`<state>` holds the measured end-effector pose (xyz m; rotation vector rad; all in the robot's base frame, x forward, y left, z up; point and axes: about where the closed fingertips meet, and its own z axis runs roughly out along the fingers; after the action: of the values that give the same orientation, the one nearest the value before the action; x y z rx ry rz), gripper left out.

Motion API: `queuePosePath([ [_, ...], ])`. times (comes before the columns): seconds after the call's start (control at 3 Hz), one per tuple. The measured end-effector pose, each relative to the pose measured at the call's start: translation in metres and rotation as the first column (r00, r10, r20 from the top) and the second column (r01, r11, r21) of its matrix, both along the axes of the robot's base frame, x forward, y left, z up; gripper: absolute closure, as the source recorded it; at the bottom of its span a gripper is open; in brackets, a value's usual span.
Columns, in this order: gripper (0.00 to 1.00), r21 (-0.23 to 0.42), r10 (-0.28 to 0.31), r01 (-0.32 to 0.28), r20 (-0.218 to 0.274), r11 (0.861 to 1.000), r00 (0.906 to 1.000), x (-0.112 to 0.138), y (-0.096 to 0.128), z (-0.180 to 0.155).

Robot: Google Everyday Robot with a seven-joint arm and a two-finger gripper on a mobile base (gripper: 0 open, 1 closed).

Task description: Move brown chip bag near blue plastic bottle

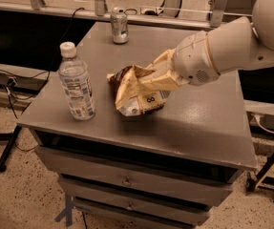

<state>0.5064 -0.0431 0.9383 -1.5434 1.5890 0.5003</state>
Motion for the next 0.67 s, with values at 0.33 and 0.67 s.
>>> queuePosePath([
  [0.33,1.0,0.0,0.02,-0.02,-0.024,1.0,0.9995,-0.0027,0.0114,-0.0081],
  [0.67,0.83,-0.007,0.025,-0.026,-0.052,1.0,0.9983,-0.0036,0.0174,-0.0161],
])
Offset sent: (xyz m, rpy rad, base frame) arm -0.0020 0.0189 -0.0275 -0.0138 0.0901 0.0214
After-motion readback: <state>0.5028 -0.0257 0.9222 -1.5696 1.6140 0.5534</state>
